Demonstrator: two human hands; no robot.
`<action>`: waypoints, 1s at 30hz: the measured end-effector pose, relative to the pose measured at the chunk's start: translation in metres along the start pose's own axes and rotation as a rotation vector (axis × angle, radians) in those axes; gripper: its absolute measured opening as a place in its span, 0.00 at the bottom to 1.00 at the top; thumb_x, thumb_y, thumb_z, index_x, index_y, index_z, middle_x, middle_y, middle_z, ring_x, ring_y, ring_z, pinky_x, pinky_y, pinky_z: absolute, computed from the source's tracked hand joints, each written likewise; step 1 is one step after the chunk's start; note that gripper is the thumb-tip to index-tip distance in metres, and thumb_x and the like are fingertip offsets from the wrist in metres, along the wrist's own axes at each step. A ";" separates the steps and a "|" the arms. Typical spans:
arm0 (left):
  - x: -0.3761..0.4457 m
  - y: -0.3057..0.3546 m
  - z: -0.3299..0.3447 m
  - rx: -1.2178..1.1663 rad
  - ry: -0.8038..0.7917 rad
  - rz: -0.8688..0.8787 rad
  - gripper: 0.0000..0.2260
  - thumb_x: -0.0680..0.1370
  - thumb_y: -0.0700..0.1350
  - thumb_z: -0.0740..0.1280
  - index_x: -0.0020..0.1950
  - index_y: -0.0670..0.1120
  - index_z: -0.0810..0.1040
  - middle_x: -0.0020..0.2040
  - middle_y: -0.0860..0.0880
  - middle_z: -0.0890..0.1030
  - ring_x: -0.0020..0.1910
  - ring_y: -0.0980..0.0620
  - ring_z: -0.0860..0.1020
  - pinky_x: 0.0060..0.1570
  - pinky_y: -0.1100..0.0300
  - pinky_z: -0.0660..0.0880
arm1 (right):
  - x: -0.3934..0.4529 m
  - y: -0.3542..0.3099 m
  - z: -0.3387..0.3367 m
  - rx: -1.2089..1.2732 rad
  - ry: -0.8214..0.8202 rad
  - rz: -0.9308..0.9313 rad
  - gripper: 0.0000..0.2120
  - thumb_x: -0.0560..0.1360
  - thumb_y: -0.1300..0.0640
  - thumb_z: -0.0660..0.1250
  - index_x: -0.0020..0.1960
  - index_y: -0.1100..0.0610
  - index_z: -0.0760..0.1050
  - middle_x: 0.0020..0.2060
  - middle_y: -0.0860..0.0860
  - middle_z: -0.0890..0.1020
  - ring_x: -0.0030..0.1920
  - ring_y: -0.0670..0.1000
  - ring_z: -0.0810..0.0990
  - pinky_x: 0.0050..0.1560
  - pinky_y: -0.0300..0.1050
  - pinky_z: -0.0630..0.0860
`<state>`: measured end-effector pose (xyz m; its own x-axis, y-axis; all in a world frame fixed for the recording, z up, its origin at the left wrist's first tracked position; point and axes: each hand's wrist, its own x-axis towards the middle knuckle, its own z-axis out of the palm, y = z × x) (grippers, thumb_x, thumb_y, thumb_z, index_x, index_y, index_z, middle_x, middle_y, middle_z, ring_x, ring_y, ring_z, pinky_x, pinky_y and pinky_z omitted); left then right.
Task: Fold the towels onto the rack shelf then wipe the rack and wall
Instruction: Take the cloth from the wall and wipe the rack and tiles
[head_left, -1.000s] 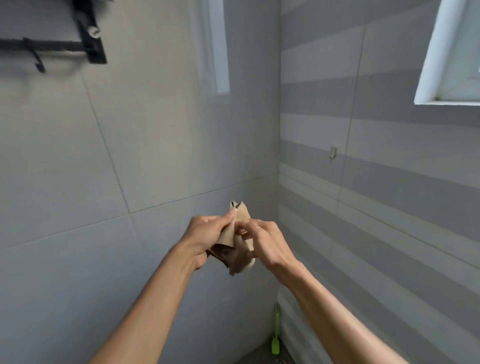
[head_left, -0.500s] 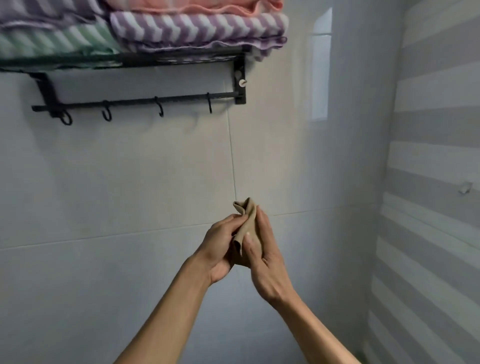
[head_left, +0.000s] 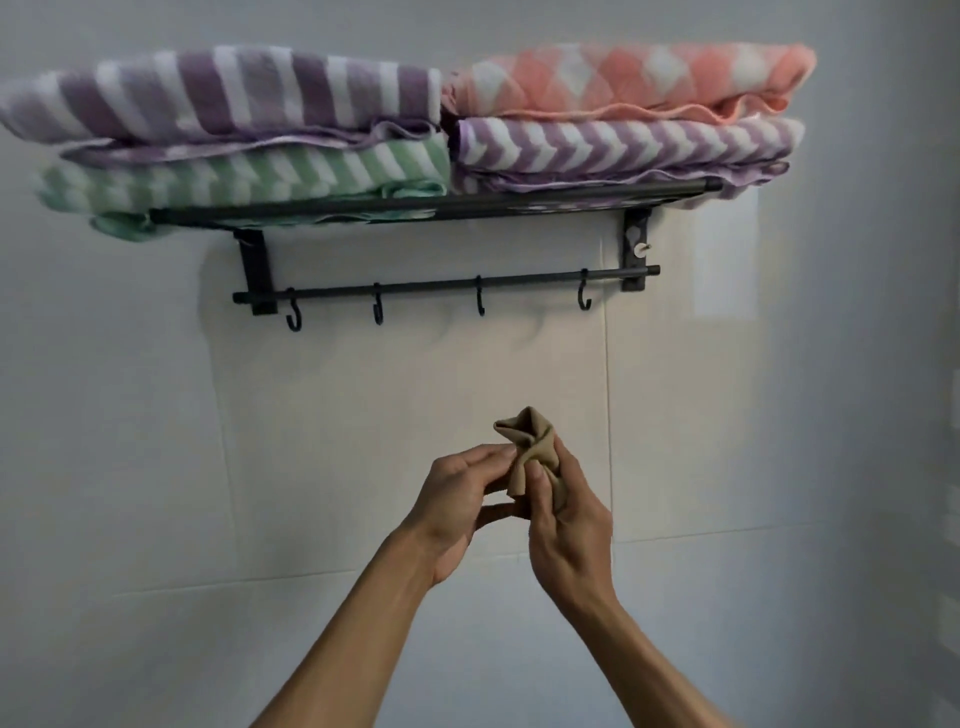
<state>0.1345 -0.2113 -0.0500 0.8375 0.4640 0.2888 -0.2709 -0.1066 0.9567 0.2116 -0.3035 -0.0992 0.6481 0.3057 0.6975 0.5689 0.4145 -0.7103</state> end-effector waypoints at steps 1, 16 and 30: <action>0.008 0.001 -0.010 0.062 0.030 0.026 0.12 0.83 0.46 0.63 0.57 0.43 0.84 0.54 0.47 0.86 0.57 0.51 0.83 0.57 0.48 0.79 | 0.007 -0.001 0.007 -0.006 0.038 0.021 0.17 0.84 0.57 0.60 0.71 0.46 0.74 0.56 0.40 0.84 0.56 0.42 0.83 0.52 0.37 0.80; 0.180 -0.014 -0.076 1.444 0.496 0.585 0.30 0.83 0.58 0.43 0.83 0.47 0.51 0.83 0.46 0.47 0.82 0.46 0.45 0.79 0.44 0.45 | 0.083 0.015 0.033 0.476 0.242 0.454 0.16 0.85 0.53 0.55 0.51 0.52 0.82 0.45 0.50 0.88 0.51 0.58 0.86 0.49 0.50 0.80; 0.247 -0.057 -0.084 1.626 0.827 0.719 0.35 0.80 0.62 0.53 0.82 0.44 0.56 0.82 0.42 0.54 0.81 0.41 0.52 0.76 0.34 0.51 | 0.144 0.015 -0.004 1.248 0.178 0.366 0.42 0.52 0.44 0.79 0.65 0.52 0.80 0.62 0.58 0.83 0.60 0.67 0.82 0.55 0.72 0.76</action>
<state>0.3169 -0.0166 -0.0360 0.2674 0.1505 0.9518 0.6221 -0.7813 -0.0512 0.3153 -0.2567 -0.0099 0.7764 0.4920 0.3940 -0.4388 0.8706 -0.2224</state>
